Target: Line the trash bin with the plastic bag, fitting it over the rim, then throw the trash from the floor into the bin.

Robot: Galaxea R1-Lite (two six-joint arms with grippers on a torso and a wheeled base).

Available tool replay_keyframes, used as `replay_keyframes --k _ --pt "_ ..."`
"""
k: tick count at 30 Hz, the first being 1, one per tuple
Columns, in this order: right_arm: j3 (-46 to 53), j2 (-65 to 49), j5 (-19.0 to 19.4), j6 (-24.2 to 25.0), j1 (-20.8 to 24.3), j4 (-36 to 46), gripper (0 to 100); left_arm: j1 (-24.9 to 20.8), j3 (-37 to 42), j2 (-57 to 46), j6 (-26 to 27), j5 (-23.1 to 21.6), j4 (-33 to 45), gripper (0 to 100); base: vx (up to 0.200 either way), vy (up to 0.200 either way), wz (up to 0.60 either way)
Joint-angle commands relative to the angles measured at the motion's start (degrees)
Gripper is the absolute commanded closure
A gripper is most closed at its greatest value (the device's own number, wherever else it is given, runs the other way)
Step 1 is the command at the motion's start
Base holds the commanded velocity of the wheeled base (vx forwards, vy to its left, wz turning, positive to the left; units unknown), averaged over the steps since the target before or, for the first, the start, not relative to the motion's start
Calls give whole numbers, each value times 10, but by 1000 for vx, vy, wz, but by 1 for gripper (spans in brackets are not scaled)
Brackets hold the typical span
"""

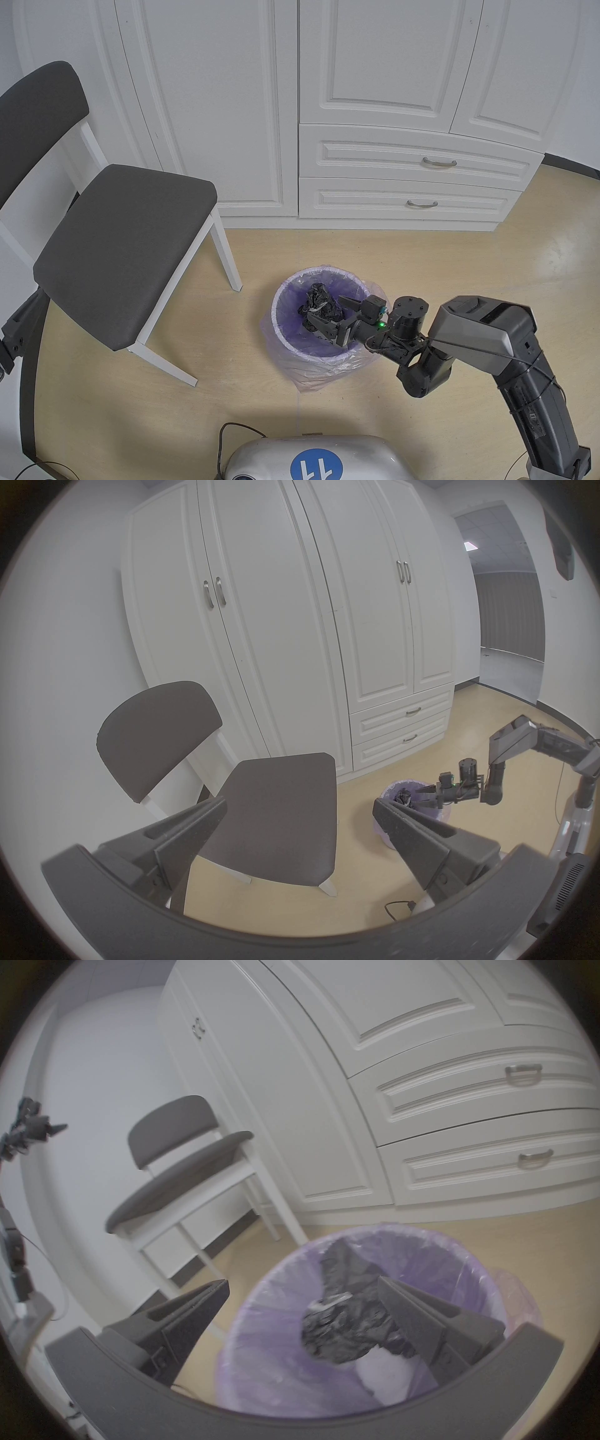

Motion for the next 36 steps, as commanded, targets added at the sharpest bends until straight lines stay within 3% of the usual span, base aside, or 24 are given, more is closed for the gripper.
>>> replay_keyframes --k 1,8,13,17,19,22,23,24,28,29,35,36 --pt "120 -135 69 16 -18 -36 0 0 0 -1 0 0 0 0 0 0 0" --pt "123 -196 70 14 -80 -36 0 0 -1 -1 0 0 0 0 0 0 0" --pt "88 -265 68 4 -155 144 0 1 1 -1 1 -1 0 0 0 0 0" --pt "71 -280 65 -49 -188 258 0 1 0 -1 0 -1 0 0 0 0 0" --pt "51 -283 26 -104 -198 330 0 1 1 -1 1 -1 0 0 0 0 0" --pt "11 -266 -106 -129 -186 387 0 0 1 1 1 -1 0 0 0 0 0" --pt "8 -261 -124 -132 -184 392 0 0 1 1 1 -1 0 0 0 0 0" --pt "10 -254 -165 -147 -175 409 0 0 2 2 1 -1 0 0 0 0 0" --pt "49 -250 -162 -231 -178 420 0 1 2 -1 2 -1 0 0 0 0 0" --pt "65 -243 -156 -273 -181 421 0 0 1 -2 2 -1 0 0 0 0 0" --pt "78 -208 -142 -304 -174 421 0 0 1 1 1 -1 0 0 0 0 0" --pt "87 -188 -141 -334 -161 421 0 0 1 5 1 -1 0 0 0 0 0"
